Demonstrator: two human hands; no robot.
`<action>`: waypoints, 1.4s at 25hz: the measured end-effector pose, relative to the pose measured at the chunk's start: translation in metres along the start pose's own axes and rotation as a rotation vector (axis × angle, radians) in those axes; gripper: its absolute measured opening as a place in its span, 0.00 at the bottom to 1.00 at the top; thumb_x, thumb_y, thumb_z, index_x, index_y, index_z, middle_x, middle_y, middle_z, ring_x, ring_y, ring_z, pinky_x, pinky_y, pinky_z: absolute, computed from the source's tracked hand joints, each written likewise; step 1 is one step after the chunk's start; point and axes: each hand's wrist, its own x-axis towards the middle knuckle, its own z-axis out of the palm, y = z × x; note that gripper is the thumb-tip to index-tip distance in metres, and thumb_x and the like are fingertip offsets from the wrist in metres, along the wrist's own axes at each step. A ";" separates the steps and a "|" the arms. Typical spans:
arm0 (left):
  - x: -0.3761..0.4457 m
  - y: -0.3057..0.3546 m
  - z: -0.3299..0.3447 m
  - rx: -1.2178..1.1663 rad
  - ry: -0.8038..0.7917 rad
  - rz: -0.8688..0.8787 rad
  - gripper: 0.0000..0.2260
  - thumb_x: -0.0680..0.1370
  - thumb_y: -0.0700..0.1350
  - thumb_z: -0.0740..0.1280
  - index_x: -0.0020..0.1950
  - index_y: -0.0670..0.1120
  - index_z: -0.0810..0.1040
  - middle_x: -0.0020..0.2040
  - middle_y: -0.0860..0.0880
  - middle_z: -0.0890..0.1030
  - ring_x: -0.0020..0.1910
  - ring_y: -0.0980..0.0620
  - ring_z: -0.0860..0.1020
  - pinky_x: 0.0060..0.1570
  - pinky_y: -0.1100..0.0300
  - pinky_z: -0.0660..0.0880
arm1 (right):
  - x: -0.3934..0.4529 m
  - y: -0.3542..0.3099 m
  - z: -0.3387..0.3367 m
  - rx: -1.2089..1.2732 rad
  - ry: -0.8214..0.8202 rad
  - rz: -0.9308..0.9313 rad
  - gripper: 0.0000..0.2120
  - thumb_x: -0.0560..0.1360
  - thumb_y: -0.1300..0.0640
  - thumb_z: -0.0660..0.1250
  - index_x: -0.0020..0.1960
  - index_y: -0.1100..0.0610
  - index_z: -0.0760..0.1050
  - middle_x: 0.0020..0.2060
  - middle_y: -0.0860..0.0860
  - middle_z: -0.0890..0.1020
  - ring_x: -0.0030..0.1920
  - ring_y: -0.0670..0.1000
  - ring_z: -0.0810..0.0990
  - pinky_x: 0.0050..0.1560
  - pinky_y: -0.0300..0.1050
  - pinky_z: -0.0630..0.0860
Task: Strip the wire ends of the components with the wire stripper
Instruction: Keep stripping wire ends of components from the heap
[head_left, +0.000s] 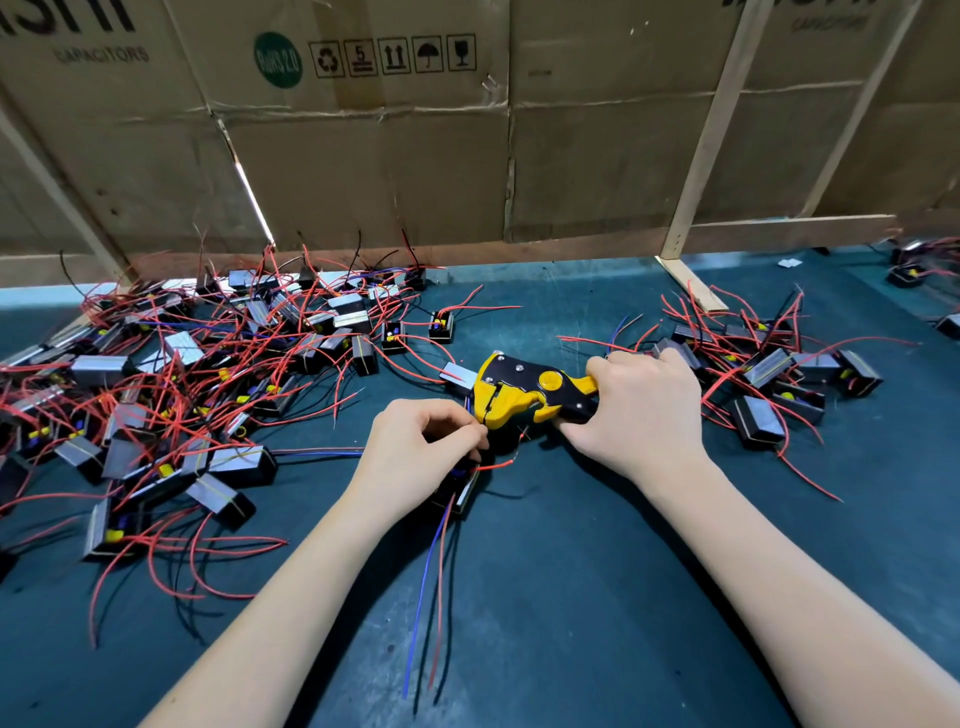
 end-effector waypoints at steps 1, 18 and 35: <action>0.000 0.000 0.000 -0.004 -0.006 0.001 0.10 0.75 0.40 0.70 0.34 0.48 0.83 0.33 0.51 0.84 0.34 0.57 0.82 0.41 0.68 0.75 | 0.001 0.001 0.000 -0.008 -0.039 -0.001 0.21 0.61 0.41 0.73 0.31 0.54 0.65 0.28 0.53 0.77 0.31 0.57 0.77 0.39 0.48 0.65; 0.002 0.001 -0.020 -0.028 -0.347 0.133 0.03 0.77 0.44 0.70 0.46 0.46 0.83 0.44 0.49 0.84 0.43 0.53 0.81 0.49 0.63 0.75 | 0.001 0.025 0.010 0.010 0.006 0.231 0.25 0.65 0.35 0.69 0.45 0.57 0.77 0.40 0.55 0.80 0.45 0.59 0.78 0.46 0.50 0.65; 0.002 -0.006 -0.005 0.116 -0.131 0.204 0.06 0.77 0.46 0.71 0.40 0.52 0.83 0.36 0.56 0.83 0.36 0.62 0.78 0.43 0.66 0.72 | -0.001 0.015 0.002 0.060 0.086 0.010 0.21 0.63 0.41 0.74 0.42 0.59 0.76 0.36 0.54 0.79 0.40 0.59 0.77 0.46 0.52 0.67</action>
